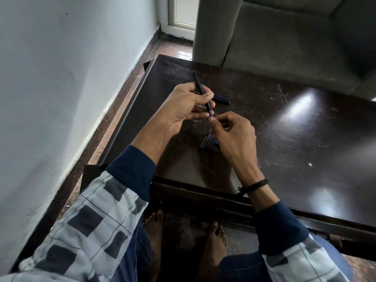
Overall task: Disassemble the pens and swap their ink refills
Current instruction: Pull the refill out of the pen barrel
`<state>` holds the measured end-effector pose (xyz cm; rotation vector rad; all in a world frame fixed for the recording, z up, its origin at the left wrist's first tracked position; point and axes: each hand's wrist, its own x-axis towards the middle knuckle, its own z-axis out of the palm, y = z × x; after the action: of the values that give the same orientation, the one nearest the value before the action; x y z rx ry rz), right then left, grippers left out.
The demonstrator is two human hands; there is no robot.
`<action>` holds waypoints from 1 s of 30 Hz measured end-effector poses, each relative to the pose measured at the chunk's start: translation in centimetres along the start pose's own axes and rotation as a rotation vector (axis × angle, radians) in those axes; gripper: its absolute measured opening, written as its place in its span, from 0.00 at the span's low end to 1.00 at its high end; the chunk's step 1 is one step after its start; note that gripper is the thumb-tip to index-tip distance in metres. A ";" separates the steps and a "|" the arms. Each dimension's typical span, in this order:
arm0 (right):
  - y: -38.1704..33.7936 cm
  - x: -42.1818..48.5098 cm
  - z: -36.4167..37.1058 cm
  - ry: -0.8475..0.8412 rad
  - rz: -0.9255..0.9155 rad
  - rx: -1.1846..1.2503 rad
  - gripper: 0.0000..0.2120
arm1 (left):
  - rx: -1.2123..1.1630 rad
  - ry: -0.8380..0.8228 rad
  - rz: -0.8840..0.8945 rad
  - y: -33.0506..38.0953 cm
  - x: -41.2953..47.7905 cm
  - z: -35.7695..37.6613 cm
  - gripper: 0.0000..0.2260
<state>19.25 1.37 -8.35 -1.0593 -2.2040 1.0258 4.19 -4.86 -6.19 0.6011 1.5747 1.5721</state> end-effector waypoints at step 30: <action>-0.3 0.0 -0.2 -0.002 -0.004 -0.012 0.08 | -0.021 0.002 -0.006 0.2 0.1 0.0 0.05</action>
<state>19.30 1.29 -7.97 -1.0588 -2.2154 1.0140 4.09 -4.81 -6.01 0.5834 1.5579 1.5832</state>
